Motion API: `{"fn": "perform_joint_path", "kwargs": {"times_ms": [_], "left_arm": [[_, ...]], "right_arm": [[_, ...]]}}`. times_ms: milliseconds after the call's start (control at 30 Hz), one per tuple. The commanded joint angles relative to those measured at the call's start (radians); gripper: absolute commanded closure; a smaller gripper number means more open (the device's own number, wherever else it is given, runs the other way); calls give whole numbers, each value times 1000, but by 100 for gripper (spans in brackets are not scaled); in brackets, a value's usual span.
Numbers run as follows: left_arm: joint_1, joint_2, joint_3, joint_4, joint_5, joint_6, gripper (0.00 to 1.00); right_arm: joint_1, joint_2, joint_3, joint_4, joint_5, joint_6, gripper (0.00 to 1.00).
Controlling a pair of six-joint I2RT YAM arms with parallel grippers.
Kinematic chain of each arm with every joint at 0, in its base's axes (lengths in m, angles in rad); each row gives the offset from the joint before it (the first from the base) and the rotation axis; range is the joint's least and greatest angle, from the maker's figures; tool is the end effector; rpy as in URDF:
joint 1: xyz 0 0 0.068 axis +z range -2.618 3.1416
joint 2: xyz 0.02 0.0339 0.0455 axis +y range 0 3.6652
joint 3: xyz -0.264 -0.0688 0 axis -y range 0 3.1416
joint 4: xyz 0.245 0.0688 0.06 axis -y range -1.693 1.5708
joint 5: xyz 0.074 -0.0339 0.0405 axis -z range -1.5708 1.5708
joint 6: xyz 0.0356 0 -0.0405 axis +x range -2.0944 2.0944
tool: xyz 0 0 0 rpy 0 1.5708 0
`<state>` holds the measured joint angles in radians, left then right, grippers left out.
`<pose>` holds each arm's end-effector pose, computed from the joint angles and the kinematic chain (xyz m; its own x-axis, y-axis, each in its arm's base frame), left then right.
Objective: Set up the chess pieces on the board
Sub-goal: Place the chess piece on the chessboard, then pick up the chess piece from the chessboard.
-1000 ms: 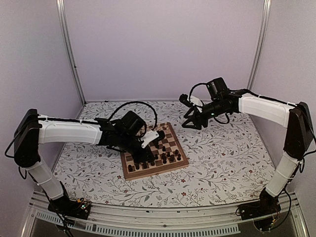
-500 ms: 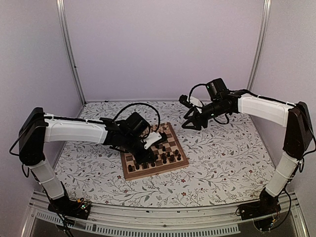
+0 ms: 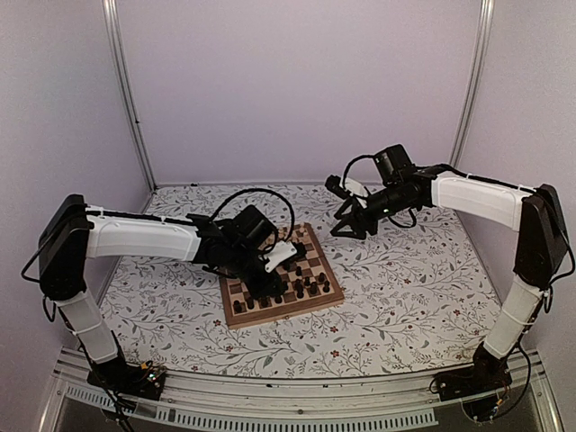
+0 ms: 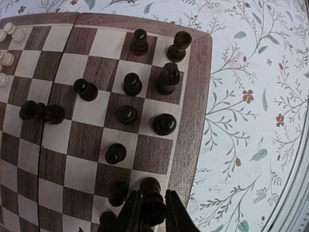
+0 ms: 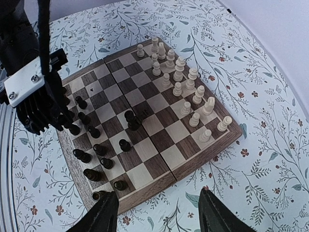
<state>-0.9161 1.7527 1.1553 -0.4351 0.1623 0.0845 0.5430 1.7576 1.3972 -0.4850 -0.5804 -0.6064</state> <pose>0.2147 -0.2891 0.1912 -0.4506 0.7238 -0.5226 0.8744 0.4758 -0.0950 0.3224 0.2173 0.2650 -0.1026 -0.6186 -0.7790 -0.9761 0.2135 -0.0410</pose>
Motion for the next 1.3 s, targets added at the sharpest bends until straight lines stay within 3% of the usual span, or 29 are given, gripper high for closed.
{"fn": "perform_joint_path", "kwargs": {"times_ms": [0, 367, 500, 633, 867, 1000, 1267], "left_arm": [[-18, 13, 24, -24, -12, 3, 77], [-23, -68, 106, -77, -7, -5, 61], [-9, -82, 149, -78, -88, 5, 57], [37, -3, 245, -100, -159, 0, 56], [113, 162, 391, -144, -100, -49, 56], [139, 173, 385, -137, -44, -65, 55], [190, 40, 239, -25, -110, -76, 56]], "right_arm": [[2, 16, -6, 3, -19, -3, 41], [3, 7, 28, -23, -34, 18, 39], [2, -9, 50, -43, -16, 20, 39], [2, -35, 33, -53, 3, 17, 39], [2, -96, -48, -7, 66, 27, 39], [2, -109, -63, 9, 73, 28, 39], [59, -7, 51, -43, 42, 39, 44]]}}
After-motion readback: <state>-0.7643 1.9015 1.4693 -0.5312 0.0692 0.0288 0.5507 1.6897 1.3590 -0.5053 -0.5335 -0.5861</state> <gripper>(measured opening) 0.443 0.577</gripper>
